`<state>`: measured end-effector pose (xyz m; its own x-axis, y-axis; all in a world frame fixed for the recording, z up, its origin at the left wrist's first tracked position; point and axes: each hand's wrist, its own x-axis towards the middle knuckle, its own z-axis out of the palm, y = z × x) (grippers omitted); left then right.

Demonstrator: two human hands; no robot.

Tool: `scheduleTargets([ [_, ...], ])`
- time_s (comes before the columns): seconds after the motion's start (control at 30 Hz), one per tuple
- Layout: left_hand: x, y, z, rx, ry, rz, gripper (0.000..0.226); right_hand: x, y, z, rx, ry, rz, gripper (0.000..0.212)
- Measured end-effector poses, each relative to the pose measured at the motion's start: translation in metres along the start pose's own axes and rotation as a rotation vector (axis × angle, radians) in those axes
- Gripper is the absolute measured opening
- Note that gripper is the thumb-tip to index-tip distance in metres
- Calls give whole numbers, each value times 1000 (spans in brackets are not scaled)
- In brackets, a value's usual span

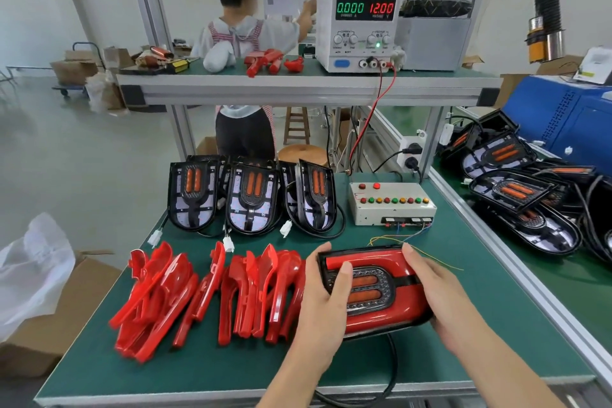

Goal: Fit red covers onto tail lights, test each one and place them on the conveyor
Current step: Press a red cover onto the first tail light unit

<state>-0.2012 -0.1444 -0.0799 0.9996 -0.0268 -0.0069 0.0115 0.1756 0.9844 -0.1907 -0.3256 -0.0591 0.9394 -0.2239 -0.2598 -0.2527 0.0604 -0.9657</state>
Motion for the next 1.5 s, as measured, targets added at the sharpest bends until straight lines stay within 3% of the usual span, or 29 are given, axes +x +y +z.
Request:
scheduleTargets([
  [0.07,0,-1,1,-6,-6,-6,28,-4,2,0,-131,87,-86,54],
  [0.17,0,-3,1,-12,-7,-9,21,-9,5,-6,-379,197,-393,49],
  [0.27,3,-5,1,-25,-17,-11,20,-9,3,-11,-619,159,-659,38],
  [0.4,6,-7,1,-36,-34,-6,30,-4,-2,-12,-843,148,-864,29],
  [0.57,7,-8,-2,-10,-55,11,24,-1,-14,-16,-1045,78,-1062,30],
  [0.83,5,-9,-1,-33,-70,10,40,0,-15,-19,-1086,-41,-1044,25],
  [1.1,2,-6,1,-63,-73,38,45,1,-11,-20,-1031,-17,-1046,16],
  [1.5,0,-2,1,-76,-74,49,46,-2,-12,-19,-1030,-16,-1034,21],
])
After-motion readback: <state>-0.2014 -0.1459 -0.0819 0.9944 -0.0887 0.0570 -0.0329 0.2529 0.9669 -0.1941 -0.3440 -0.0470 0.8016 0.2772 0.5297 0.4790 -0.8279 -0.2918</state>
